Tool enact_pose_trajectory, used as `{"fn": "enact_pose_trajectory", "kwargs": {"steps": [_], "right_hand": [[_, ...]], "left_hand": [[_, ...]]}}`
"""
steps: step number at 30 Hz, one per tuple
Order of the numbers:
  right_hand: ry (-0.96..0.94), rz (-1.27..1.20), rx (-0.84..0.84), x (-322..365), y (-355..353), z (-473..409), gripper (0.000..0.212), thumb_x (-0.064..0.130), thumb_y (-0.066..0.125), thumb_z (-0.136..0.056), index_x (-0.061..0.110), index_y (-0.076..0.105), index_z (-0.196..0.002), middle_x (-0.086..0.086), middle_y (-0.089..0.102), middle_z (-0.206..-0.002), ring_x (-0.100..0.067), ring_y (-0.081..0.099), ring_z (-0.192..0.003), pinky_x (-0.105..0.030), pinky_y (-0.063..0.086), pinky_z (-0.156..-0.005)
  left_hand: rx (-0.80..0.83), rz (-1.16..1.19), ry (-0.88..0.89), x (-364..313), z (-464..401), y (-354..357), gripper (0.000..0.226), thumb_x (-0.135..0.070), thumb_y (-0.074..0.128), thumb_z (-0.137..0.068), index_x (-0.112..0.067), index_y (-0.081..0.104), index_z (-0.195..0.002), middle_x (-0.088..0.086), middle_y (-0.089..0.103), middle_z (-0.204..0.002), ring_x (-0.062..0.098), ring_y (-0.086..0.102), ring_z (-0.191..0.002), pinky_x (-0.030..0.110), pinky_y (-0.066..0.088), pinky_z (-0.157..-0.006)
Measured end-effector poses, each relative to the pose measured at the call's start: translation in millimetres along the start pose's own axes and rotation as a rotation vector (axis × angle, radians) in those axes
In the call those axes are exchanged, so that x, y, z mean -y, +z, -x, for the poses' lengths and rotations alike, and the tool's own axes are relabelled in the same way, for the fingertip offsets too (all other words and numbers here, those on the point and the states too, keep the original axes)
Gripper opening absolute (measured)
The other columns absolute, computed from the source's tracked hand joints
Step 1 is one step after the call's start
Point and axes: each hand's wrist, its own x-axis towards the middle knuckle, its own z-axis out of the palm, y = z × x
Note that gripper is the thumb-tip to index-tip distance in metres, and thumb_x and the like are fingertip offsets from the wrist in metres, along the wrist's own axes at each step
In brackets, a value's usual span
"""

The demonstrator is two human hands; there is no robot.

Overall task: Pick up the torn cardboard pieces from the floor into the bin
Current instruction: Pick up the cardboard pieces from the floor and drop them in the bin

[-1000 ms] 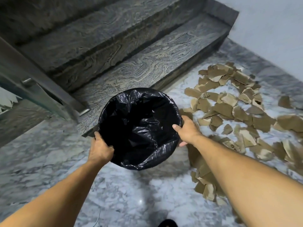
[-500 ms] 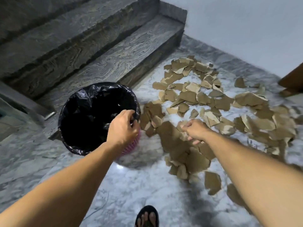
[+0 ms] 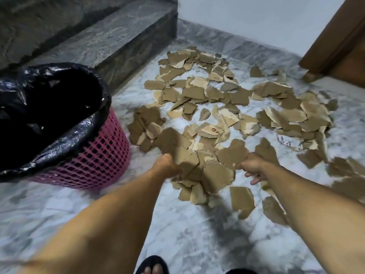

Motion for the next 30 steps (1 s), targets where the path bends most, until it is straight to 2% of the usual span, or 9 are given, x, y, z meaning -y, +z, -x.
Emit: {"fn": "enact_pose_trajectory", "kwargs": {"steps": [4, 7, 9, 12, 14, 17, 22, 25, 30], "right_hand": [[-0.003, -0.020, -0.070, -4.9, 20.6, -25.7, 0.057, 0.038, 0.070, -0.084, 0.009, 0.050, -0.129, -0.008, 0.054, -0.111, -0.025, 0.061, -0.088, -0.047, 0.059, -0.076], [0.010, 0.014, -0.145, -5.6, 24.9, -41.1, 0.072, 0.060, 0.068, -0.070, 0.019, 0.052, -0.127, -0.004, 0.063, -0.111, -0.025, 0.068, -0.076, -0.035, 0.057, -0.074], [-0.060, 0.068, -0.171, -0.9, 22.5, -45.5, 0.062, 0.046, 0.067, -0.084, 0.015, 0.047, -0.134, -0.011, 0.059, -0.124, -0.028, 0.061, -0.092, -0.024, 0.050, -0.064], [-0.134, 0.341, -0.283, 5.2, 15.5, -56.6, 0.067, 0.038, 0.068, -0.088, 0.012, 0.039, -0.143, -0.016, 0.043, -0.144, -0.032, 0.042, -0.131, -0.031, 0.039, -0.099], [-0.190, 0.495, -0.293, 8.0, 12.6, -73.1, 0.086, 0.042, 0.077, -0.077, 0.021, 0.032, -0.146, -0.013, 0.018, -0.157, -0.033, 0.018, -0.145, -0.040, 0.023, -0.117], [-0.322, 0.725, -0.191, 11.7, 13.7, -101.8, 0.113, 0.045, 0.085, -0.064, 0.040, 0.014, -0.151, 0.002, -0.004, -0.162, -0.029, -0.003, -0.149, -0.053, 0.013, -0.118], [-0.401, 0.917, -0.194, 22.7, 8.3, -121.0, 0.102, 0.055, 0.087, -0.051, 0.033, 0.036, -0.136, -0.004, 0.041, -0.138, -0.030, 0.031, -0.133, -0.047, 0.031, -0.107], [-0.360, 0.861, -0.163, 31.2, -2.8, -124.4, 0.084, 0.057, 0.087, -0.052, 0.029, 0.051, -0.123, -0.004, 0.051, -0.126, -0.031, 0.042, -0.125, -0.045, 0.036, -0.099], [-0.391, 0.633, 0.088, 49.1, -18.6, -129.6, 0.076, 0.054, 0.079, -0.069, 0.021, 0.052, -0.131, -0.005, 0.060, -0.128, -0.025, 0.058, -0.112, -0.040, 0.048, -0.097]], "left_hand": [[-0.037, 0.219, -0.128, 6.6, -30.8, 25.4, 0.063, -0.041, 0.080, -0.067, -0.007, 0.060, -0.116, 0.011, 0.060, -0.114, 0.025, 0.058, -0.102, 0.030, 0.052, -0.085], [-0.011, 0.384, -0.209, 8.6, -42.5, 36.9, 0.080, -0.045, 0.085, -0.058, -0.005, 0.055, -0.119, 0.013, 0.057, -0.119, 0.032, 0.054, -0.113, 0.040, 0.052, -0.093], [0.027, 0.509, -0.284, 5.8, -48.2, 42.2, 0.087, -0.043, 0.088, -0.054, -0.004, 0.049, -0.121, 0.017, 0.052, -0.123, 0.036, 0.051, -0.113, 0.046, 0.056, -0.080], [0.009, 0.720, -0.373, 1.6, -58.6, 54.1, 0.104, -0.038, 0.094, -0.034, -0.005, 0.045, -0.120, 0.020, 0.048, -0.125, 0.040, 0.051, -0.111, 0.046, 0.052, -0.040], [-0.026, 0.790, -0.435, -8.2, -59.0, 55.2, 0.116, -0.042, 0.091, -0.013, -0.010, 0.042, -0.113, 0.015, 0.046, -0.121, 0.035, 0.052, -0.107, 0.050, 0.054, -0.045], [-0.092, 0.763, -0.466, -20.2, -54.6, 54.6, 0.093, -0.035, 0.096, -0.042, -0.009, 0.029, -0.103, 0.007, 0.036, -0.099, 0.020, 0.047, -0.093, 0.034, 0.057, -0.068], [-0.198, 0.735, -0.422, -32.8, -70.4, 63.5, 0.110, -0.031, 0.096, -0.044, -0.006, 0.030, -0.128, 0.016, 0.049, -0.127, 0.034, 0.052, -0.118, 0.043, 0.056, -0.087], [-0.175, 0.849, -0.325, -34.0, -84.6, 64.6, 0.087, -0.019, 0.096, -0.049, -0.008, 0.051, -0.123, 0.007, 0.062, -0.124, 0.023, 0.059, -0.113, 0.035, 0.049, -0.100], [-0.146, 0.963, -0.220, -31.0, -101.7, 33.5, 0.055, -0.005, 0.088, -0.063, -0.002, 0.064, -0.112, 0.006, 0.065, -0.101, 0.017, 0.061, -0.086, 0.019, 0.053, -0.061]]}}
